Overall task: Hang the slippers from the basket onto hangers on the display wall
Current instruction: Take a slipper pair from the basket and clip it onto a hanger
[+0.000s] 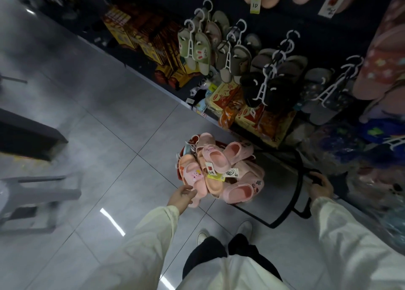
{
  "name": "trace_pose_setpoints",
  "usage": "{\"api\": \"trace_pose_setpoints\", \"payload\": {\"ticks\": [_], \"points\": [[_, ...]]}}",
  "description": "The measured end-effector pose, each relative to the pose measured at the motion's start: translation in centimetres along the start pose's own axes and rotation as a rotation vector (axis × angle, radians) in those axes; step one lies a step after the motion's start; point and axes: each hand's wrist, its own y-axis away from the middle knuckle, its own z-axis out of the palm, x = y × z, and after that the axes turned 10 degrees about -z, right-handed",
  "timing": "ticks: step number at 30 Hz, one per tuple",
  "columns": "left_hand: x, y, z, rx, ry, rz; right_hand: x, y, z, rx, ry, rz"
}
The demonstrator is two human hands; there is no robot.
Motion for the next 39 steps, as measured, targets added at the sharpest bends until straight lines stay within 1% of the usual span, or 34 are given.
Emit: {"api": "trace_pose_setpoints", "payload": {"ticks": [2, 4, 6, 9, 11, 18, 20, 24, 26, 27, 31, 34, 39], "points": [[0.7, -0.3, 0.0, -0.004, -0.017, 0.005, 0.6, -0.4, -0.8, 0.006, 0.029, 0.018], [1.3, -0.7, -0.2, -0.010, -0.043, 0.013, 1.6, -1.0, -1.6, 0.028, 0.119, 0.059], [1.8, -1.4, -0.5, -0.020, -0.063, 0.012, 3.8, -2.5, -2.3, 0.001, 0.208, 0.100], [2.5, -2.8, -1.1, -0.019, -0.086, 0.013, 2.3, -1.1, -3.1, -0.051, 0.323, 0.144], [2.9, -3.8, -1.8, -0.033, -0.094, 0.009, 1.5, 0.1, -3.0, -0.051, 0.381, 0.176], [5.7, -9.0, -5.5, -0.151, -0.195, -0.032, 1.2, 3.1, -0.8, 0.070, 0.443, 0.445], [7.1, -10.5, -6.8, -0.193, -0.237, -0.051, 1.4, 5.0, 0.1, 0.097, 0.458, 0.491], [8.4, -15.1, -8.6, -0.275, -0.393, -0.044, 1.5, 8.8, 3.8, 0.047, 0.436, 0.540], [8.0, -18.4, -8.9, -0.311, -0.459, -0.055, -0.3, 11.6, 6.5, 0.065, 0.415, 0.525], [8.2, -19.0, -9.1, -0.322, -0.490, -0.056, -1.6, 12.9, 7.9, 0.048, 0.427, 0.509], [10.3, -18.2, -9.5, -0.343, -0.578, -0.031, -5.1, 15.8, 12.9, -0.031, 0.396, 0.444], [11.0, -18.2, -9.0, -0.339, -0.596, -0.021, -5.4, 15.6, 15.7, -0.085, 0.371, 0.404], [10.2, -19.8, -7.6, -0.361, -0.535, -0.026, -5.5, 13.2, 20.0, -0.188, 0.397, 0.332]]}}
